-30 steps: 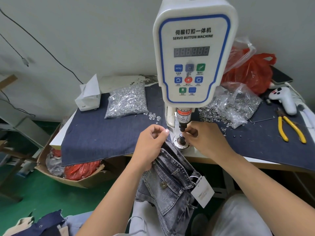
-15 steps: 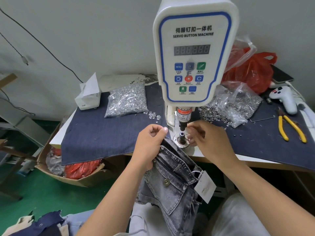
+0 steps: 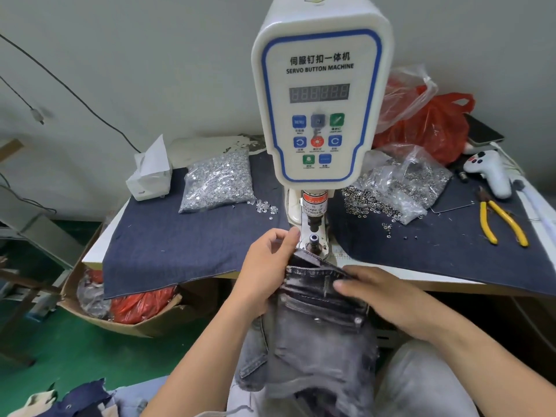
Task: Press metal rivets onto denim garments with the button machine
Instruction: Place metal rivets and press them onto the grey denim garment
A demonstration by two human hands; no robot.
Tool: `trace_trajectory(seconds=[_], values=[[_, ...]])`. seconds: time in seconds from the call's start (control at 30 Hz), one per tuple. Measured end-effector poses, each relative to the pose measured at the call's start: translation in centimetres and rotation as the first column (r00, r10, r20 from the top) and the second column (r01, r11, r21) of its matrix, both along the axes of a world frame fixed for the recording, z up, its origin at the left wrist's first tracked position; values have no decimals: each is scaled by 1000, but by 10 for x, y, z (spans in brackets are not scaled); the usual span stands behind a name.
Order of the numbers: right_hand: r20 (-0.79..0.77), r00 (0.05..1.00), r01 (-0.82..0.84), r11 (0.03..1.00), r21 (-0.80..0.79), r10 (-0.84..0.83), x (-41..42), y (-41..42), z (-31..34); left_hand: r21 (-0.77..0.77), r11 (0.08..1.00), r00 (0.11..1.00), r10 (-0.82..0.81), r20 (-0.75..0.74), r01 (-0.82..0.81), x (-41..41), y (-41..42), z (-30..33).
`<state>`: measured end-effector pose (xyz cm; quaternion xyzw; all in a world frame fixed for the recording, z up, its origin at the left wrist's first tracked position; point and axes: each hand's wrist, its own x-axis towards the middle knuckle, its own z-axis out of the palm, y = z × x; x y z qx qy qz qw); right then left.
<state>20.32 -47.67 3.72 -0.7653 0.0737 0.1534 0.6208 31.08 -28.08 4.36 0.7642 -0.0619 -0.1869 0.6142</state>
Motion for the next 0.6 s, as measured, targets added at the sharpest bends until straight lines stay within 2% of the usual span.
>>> trace_trajectory(seconds=[0.07,0.13,0.2,0.23,0.3,0.37,0.4,0.43,0.47,0.53,0.6], values=[[-45,996,91,969,228,-83,3,-2,3,148,958,961,-261,88,247,0,14,4],[-32,997,80,966,244,-75,7,-3,6,267,830,856,-516,34,490,-1,24,8],[-26,998,63,969,241,-59,12,-2,12,295,764,795,-606,25,574,-5,26,9],[-32,997,81,960,268,-75,14,0,15,314,791,810,-578,98,526,-9,26,8],[-32,994,112,940,321,-108,16,0,16,297,902,812,-417,408,314,-26,24,2],[-30,991,133,920,369,-132,16,1,18,246,954,650,-298,699,173,-45,21,-12],[-30,991,132,912,388,-130,16,1,17,280,950,565,-309,765,141,-52,19,-20],[-31,992,127,909,397,-125,15,2,17,328,936,519,-345,782,128,-56,17,-26],[-34,992,125,909,398,-121,14,3,17,343,929,523,-361,772,136,-59,15,-30],[-64,991,136,902,410,-120,13,5,15,279,941,591,-338,732,192,-60,15,-31],[-106,981,196,872,448,-165,13,4,13,253,938,620,-347,703,237,-60,16,-31]])
